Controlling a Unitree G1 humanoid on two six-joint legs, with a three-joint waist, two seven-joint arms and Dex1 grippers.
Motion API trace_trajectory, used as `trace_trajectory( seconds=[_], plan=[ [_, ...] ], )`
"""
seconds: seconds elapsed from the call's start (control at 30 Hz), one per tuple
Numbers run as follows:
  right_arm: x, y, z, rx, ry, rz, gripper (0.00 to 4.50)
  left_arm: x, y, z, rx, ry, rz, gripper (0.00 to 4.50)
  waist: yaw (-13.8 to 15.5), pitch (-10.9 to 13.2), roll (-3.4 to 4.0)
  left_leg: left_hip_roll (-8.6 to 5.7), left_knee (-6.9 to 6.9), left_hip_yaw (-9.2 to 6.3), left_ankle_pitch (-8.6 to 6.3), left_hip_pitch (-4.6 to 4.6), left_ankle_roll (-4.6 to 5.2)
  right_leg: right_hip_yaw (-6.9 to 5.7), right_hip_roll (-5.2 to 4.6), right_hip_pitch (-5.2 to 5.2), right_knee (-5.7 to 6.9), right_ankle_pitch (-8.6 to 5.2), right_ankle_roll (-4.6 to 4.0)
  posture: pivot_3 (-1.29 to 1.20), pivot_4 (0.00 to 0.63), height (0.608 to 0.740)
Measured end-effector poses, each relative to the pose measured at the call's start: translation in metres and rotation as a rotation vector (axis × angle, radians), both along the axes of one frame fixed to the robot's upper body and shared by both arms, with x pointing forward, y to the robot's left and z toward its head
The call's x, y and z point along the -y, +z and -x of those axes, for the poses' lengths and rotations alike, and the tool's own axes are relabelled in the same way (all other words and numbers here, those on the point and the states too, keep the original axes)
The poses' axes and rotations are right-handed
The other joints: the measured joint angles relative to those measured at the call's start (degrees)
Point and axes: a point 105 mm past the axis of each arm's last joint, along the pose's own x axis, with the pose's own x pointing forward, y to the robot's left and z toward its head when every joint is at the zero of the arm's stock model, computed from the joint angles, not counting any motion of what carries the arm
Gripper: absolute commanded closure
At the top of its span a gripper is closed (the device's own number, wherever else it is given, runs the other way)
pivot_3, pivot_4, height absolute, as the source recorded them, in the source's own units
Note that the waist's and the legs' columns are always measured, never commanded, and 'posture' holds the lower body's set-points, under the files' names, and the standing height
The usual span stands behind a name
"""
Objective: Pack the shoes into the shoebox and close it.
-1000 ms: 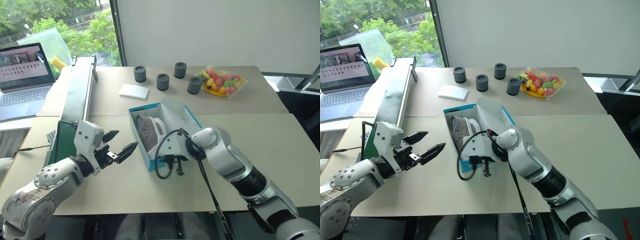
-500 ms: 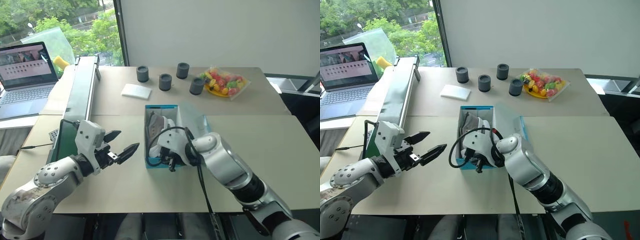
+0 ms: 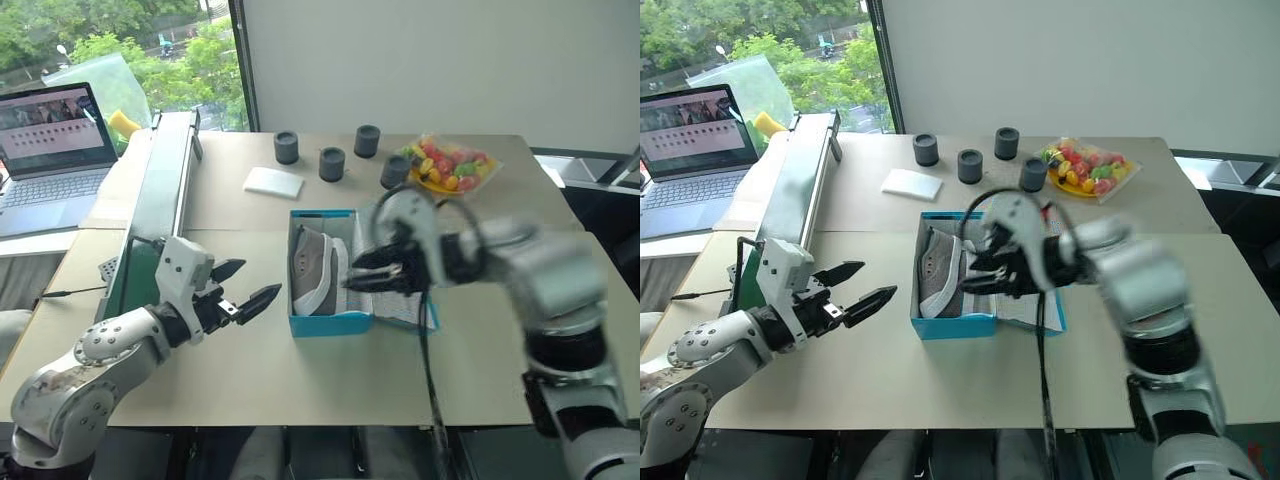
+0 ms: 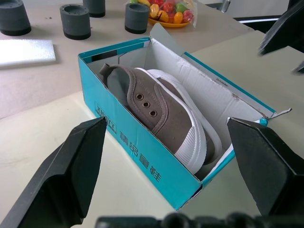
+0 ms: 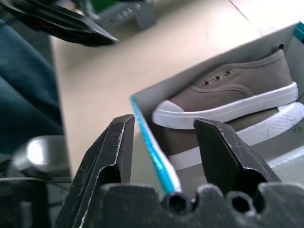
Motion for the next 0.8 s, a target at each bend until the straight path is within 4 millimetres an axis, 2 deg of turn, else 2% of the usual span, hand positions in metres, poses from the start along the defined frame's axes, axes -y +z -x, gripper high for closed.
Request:
trace_trajectory(
  seconds=[0.03, 0.1, 0.17, 0.23, 0.3, 0.4, 0.53, 0.67, 0.8],
  plan=[
    [0.004, -0.005, 0.005, -0.039, 0.01, -0.004, 2.98, 0.0, 0.0, -0.001, -0.001, -0.002, 0.001, 0.2, -0.06, 0.0, 0.0, -0.01, 0.0, 0.02, 0.0, -0.01, 0.0, 0.02, -0.01, -0.01, 0.01, 0.0, 0.0, 0.0, 0.15, 0.74],
    [0.018, -0.032, 0.016, -0.142, -0.01, 0.047, 3.75, 0.002, 0.001, -0.002, 0.005, -0.014, 0.005, 0.2, -0.04, -0.02, -0.04, 0.0, 0.0, 0.03, 0.0, -0.03, 0.01, 0.0, -0.01, 0.0, -0.01, -0.01, 0.01, 0.0, 0.15, 0.74],
    [0.028, -0.074, 0.03, -0.276, -0.041, 0.13, 4.44, 0.001, 0.001, -0.004, 0.009, -0.012, 0.005, 0.2, -0.05, -0.03, -0.04, -0.02, 0.01, 0.07, 0.0, -0.06, 0.01, 0.04, -0.03, -0.03, 0.02, -0.02, 0.02, 0.0, 0.15, 0.74],
    [0.027, -0.102, 0.039, -0.333, -0.045, 0.185, 4.48, 0.001, 0.001, -0.005, 0.007, -0.01, 0.003, 0.2, -0.54, -0.02, -0.03, 0.02, 0.02, 0.19, 0.0, -0.04, 0.01, 0.19, -0.01, -0.12, 0.11, -0.01, 0.01, 0.0, 0.15, 0.74],
    [0.028, -0.114, 0.037, -0.313, -0.079, 0.236, 4.48, 0.001, 0.001, -0.005, 0.01, -0.014, 0.004, 0.2, -0.84, -0.02, -0.03, 0.03, 0.04, 0.2, 0.0, 0.07, 0.0, 0.21, 0.01, -0.04, 0.12, -0.01, 0.01, 0.0, 0.15, 0.74],
    [0.032, -0.142, 0.023, -0.268, -0.233, 0.303, 4.48, 0.002, 0.001, -0.004, 0.007, -0.02, 0.004, 0.2, -0.54, -0.09, -0.14, 0.03, 0.06, 0.18, 0.02, 0.15, -0.01, 0.17, 0.05, 0.07, 0.1, -0.03, 0.02, 0.0, 0.15, 0.74],
    [0.026, -0.167, 0.012, -0.249, -0.39, 0.294, 4.48, 0.001, 0.0, -0.004, 0.006, -0.022, 0.002, 0.2, -0.27, -0.08, -0.13, 0.0, 0.08, 0.16, 0.02, 0.01, -0.02, 0.2, 0.01, -0.05, 0.12, -0.03, 0.04, 0.0, 0.15, 0.74],
    [0.022, -0.172, -0.004, -0.196, -0.547, 0.263, 4.48, 0.001, 0.002, -0.004, 0.01, -0.027, -0.002, 0.2, -0.41, -0.11, -0.18, 0.02, 0.07, 0.11, 0.02, 0.06, -0.02, 0.2, 0.04, 0.0, 0.11, -0.01, 0.03, 0.0, 0.15, 0.74],
    [0.019, -0.176, -0.021, -0.162, -0.755, 0.183, 4.48, 0.001, 0.003, -0.005, 0.01, -0.038, -0.005, 0.2, -0.64, -0.17, -0.24, 0.08, 0.07, 0.15, 0.02, 0.59, -0.03, 0.2, 0.08, 0.54, 0.05, -0.1, 0.15, 0.0, 0.15, 0.74]
  ],
)
